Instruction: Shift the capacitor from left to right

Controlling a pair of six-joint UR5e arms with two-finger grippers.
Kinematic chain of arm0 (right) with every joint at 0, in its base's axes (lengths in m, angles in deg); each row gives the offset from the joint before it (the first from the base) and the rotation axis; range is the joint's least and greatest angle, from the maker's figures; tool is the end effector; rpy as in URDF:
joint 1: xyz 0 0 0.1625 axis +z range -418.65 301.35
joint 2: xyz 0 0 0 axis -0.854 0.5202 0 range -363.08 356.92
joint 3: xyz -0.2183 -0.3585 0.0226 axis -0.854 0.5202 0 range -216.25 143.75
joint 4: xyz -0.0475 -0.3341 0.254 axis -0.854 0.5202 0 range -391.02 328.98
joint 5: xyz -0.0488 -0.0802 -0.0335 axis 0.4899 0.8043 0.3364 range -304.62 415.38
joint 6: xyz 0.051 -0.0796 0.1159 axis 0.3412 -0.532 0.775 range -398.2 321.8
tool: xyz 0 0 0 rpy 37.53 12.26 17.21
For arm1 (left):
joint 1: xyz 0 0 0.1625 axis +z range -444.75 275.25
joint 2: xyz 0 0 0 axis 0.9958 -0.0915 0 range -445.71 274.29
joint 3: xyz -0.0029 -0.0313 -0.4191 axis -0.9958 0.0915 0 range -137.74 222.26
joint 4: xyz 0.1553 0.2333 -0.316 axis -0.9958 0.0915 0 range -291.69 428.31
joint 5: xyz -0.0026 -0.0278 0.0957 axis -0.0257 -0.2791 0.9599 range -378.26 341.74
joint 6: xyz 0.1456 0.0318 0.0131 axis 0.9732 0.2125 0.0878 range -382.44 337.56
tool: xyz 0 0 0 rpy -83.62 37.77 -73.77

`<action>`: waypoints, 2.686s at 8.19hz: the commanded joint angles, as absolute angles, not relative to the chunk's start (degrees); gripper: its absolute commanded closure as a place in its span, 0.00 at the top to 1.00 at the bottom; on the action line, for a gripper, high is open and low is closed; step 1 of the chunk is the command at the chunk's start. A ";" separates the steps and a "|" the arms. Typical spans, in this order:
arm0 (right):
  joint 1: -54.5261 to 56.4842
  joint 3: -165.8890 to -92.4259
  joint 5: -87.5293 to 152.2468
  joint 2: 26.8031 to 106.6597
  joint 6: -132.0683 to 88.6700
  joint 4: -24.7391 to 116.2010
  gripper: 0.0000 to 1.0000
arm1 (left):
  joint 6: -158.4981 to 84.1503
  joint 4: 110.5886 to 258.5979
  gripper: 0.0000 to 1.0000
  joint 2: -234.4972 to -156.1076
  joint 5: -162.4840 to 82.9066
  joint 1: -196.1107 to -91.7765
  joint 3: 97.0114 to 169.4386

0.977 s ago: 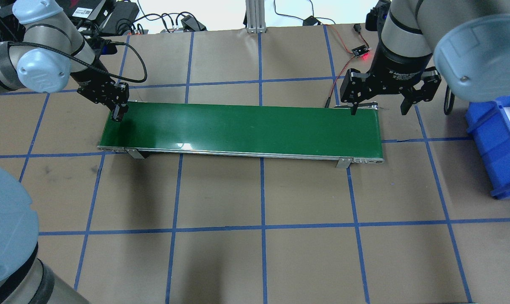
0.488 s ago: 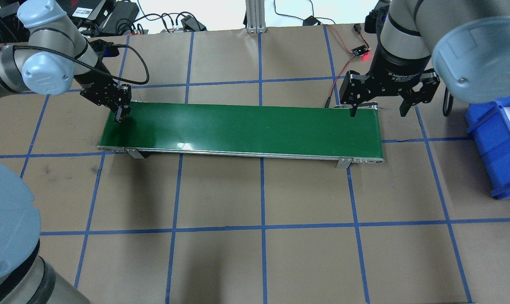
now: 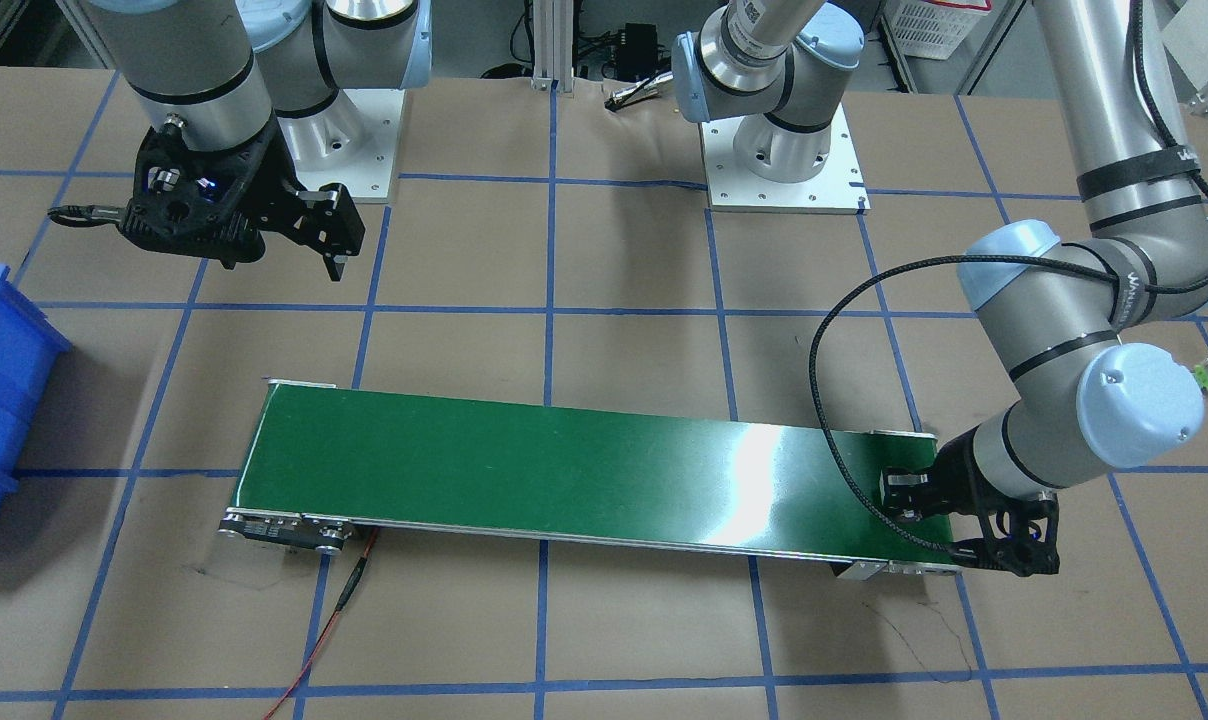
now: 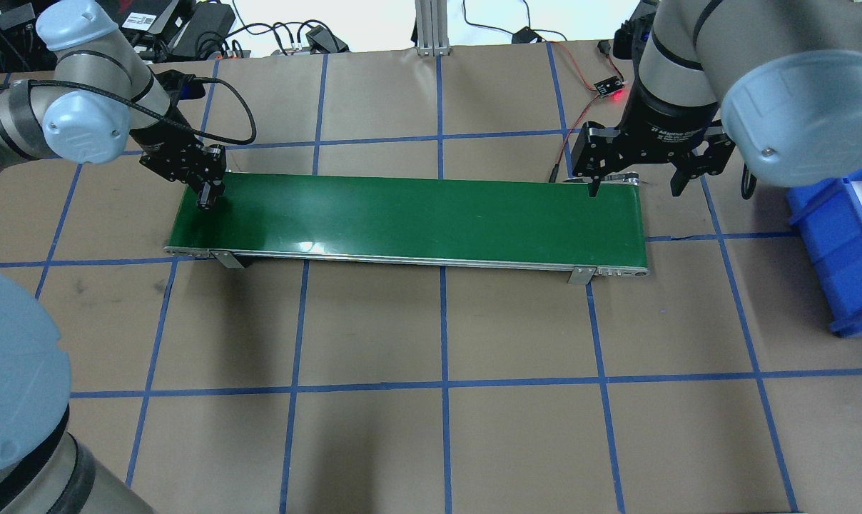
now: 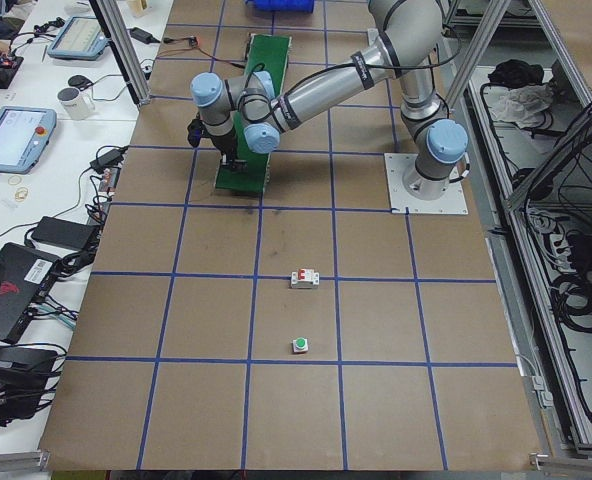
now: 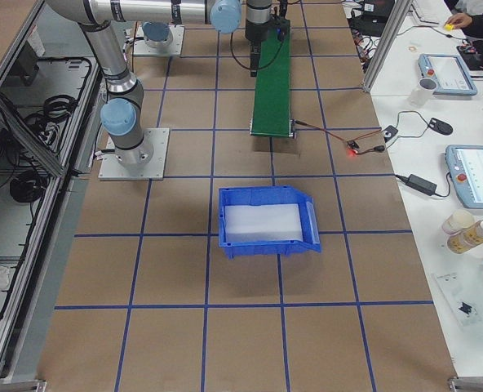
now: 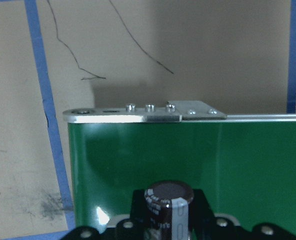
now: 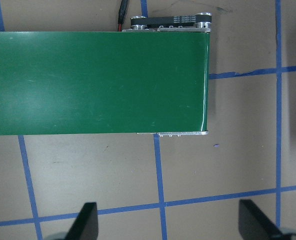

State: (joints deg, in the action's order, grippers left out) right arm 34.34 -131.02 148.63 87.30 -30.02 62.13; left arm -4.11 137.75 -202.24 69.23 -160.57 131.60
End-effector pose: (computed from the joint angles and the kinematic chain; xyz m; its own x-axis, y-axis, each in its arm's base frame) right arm 0.1505 -0.4861 0.4007 -0.9943 0.0892 0.0591 0.0901 0.9958 0.0134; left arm 0.0197 -0.6486 0.2055 -0.9952 0.0676 0.0707 0.0728 0.9946 0.0741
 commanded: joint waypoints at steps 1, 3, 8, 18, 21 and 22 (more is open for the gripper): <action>34.34 -131.26 148.63 87.10 -30.11 62.50 1.00 | -4.25 136.61 0.45 -202.95 68.67 -160.68 131.73; 34.34 -131.17 148.46 85.96 -30.29 62.59 1.00 | -7.30 136.43 0.89 -202.61 62.72 -160.86 133.39; 34.25 -131.26 146.79 83.78 -30.73 65.73 1.00 | -17.69 147.91 1.00 -192.34 63.66 -167.45 132.70; 25.37 -141.72 130.00 73.32 -49.00 85.33 1.00 | -23.15 159.54 1.00 -174.66 70.43 -175.01 132.52; 25.28 -141.63 130.96 71.19 -50.07 87.37 1.00 | -22.71 159.54 1.00 -174.74 70.42 -175.01 132.61; 25.28 -141.54 130.97 71.19 -49.98 87.29 1.00 | -22.71 159.11 1.00 -175.09 70.25 -175.01 132.69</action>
